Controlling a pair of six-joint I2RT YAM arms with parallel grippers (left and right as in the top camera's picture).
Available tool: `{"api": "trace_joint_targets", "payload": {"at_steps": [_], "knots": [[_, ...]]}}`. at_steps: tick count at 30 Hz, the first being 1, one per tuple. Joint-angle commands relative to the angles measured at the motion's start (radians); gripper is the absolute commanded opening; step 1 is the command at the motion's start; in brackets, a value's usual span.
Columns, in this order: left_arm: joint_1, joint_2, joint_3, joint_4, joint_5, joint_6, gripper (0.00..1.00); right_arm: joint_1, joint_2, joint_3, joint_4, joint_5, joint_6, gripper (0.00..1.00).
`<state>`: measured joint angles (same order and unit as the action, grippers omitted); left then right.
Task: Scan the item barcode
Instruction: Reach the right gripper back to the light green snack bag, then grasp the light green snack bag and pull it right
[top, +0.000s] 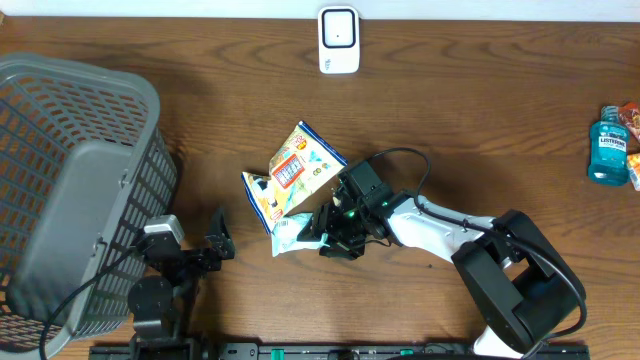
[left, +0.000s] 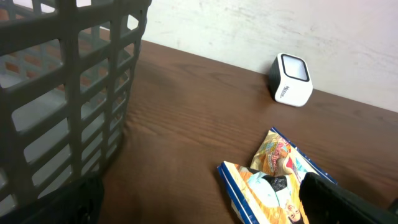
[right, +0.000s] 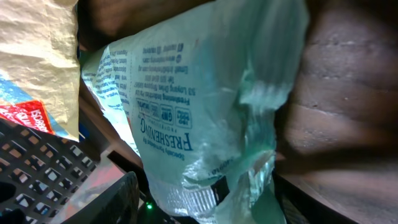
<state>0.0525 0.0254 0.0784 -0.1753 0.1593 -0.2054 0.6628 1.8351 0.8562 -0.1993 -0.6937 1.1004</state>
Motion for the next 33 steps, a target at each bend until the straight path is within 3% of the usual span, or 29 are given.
{"api": "trace_joint_targets", "payload": {"at_steps": [1,6,8,9,12,17,22,32,33], "knots": [[0.002,0.0,-0.016,-0.025,0.016,0.002,1.0,0.0,0.09,-0.07,-0.034,0.217,0.022,0.64],[0.002,0.0,-0.016,-0.025,0.016,0.002,1.0,0.0,0.09,-0.069,-0.032,0.232,0.095,0.87],[0.002,0.0,-0.016,-0.025,0.016,0.002,1.0,-0.002,0.09,-0.069,-0.037,0.271,0.14,0.87],[0.002,0.0,-0.016,-0.025,0.016,0.002,1.0,-0.005,0.09,-0.069,-0.039,0.277,0.161,0.72],[0.002,0.0,-0.016,-0.025,0.016,0.002,1.0,-0.008,0.095,-0.069,-0.046,0.277,0.159,0.4],[0.002,0.0,-0.016,-0.025,0.016,0.002,1.0,-0.012,0.093,-0.069,-0.025,0.257,0.059,0.01],[0.002,0.0,-0.016,-0.025,0.016,0.002,1.0,-0.051,0.052,-0.068,-0.048,0.214,-0.128,0.01],[0.002,0.0,-0.016,-0.025,0.016,0.002,1.0,-0.167,-0.275,-0.068,-0.239,0.198,-0.789,0.01],[0.002,0.0,-0.016,-0.025,0.016,0.002,1.0,-0.167,-0.304,-0.068,-0.254,0.194,-0.839,0.05]]}}
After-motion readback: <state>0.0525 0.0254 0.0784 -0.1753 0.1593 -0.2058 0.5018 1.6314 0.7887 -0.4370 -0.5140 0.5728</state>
